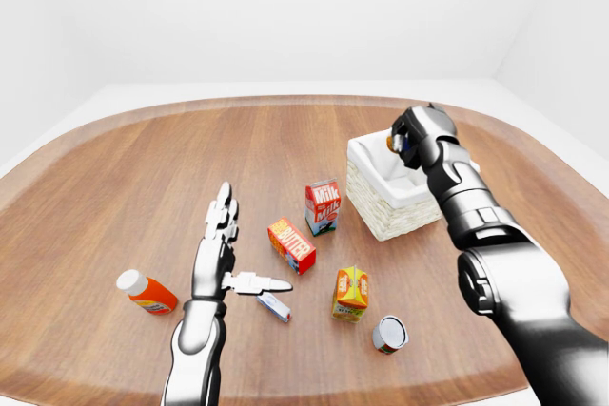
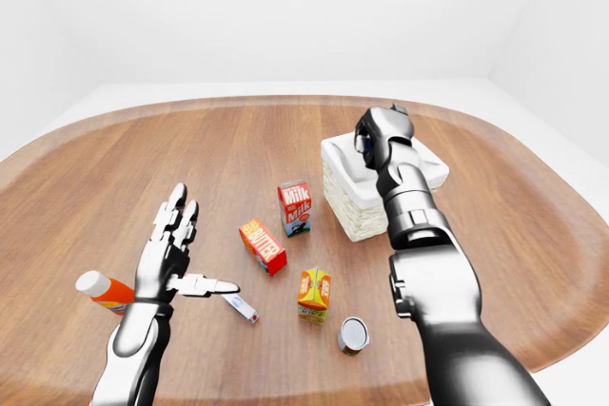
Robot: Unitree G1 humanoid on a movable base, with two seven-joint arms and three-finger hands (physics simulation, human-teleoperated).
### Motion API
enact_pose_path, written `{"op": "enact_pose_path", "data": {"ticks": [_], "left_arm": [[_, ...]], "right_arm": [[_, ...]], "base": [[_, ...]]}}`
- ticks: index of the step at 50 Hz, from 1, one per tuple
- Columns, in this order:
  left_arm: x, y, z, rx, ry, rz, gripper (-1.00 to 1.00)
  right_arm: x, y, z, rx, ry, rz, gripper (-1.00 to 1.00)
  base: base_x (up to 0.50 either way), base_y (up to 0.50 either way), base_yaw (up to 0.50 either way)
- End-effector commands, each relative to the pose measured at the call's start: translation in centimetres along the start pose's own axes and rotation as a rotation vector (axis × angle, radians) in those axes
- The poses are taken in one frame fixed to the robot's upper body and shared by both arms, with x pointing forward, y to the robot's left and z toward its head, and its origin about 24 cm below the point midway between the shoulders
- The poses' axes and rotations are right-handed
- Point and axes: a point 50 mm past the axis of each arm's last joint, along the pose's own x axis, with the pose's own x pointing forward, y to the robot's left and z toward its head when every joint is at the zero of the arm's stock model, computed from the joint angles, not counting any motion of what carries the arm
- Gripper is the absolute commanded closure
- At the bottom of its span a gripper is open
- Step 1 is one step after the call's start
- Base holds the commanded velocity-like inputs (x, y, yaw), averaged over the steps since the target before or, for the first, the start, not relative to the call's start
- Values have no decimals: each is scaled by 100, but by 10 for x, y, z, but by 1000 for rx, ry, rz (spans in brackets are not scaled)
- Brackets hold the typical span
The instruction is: Pick up the alphabet soup and the tomato sauce, and put them in the basket.
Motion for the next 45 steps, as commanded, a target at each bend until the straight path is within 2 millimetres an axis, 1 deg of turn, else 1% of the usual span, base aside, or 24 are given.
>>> {"op": "enact_pose_path", "data": {"ticks": [1,7,8,15,19,25,31,37,41,45], "left_arm": [[3,3,1,16,-6,37,-100],[3,3,0,16,-1,38,-100],[4,3,1,17,-7,38,-100],[4,3,1,15,-5,39,-100],[4,3,2,14,-12,39,-100],[4,3,0,13,-4,36,-100],[3,3,-1,11,0,33,-100],[3,2,0,12,-2,31,-100],[3,2,2,12,-10,29,-100],[3,2,2,11,-11,27,-100]], "right_arm": [[5,-8,6,35,19,-41,100],[4,-4,5,19,29,-42,100],[4,-4,4,42,35,-50,100],[3,6,7,53,40,-25,100],[3,5,9,48,37,-34,100],[4,2,2,59,56,-60,100],[4,0,0,44,59,-88,100],[3,2,2,16,52,-93,100],[4,1,8,-5,33,-92,100],[3,8,11,-19,27,-80,100]], "base": [[0,0,0],[0,0,0],[0,0,0],[0,0,0],[0,0,0],[0,0,0],[0,0,0],[0,0,0],[0,0,0],[0,0,0]]}}
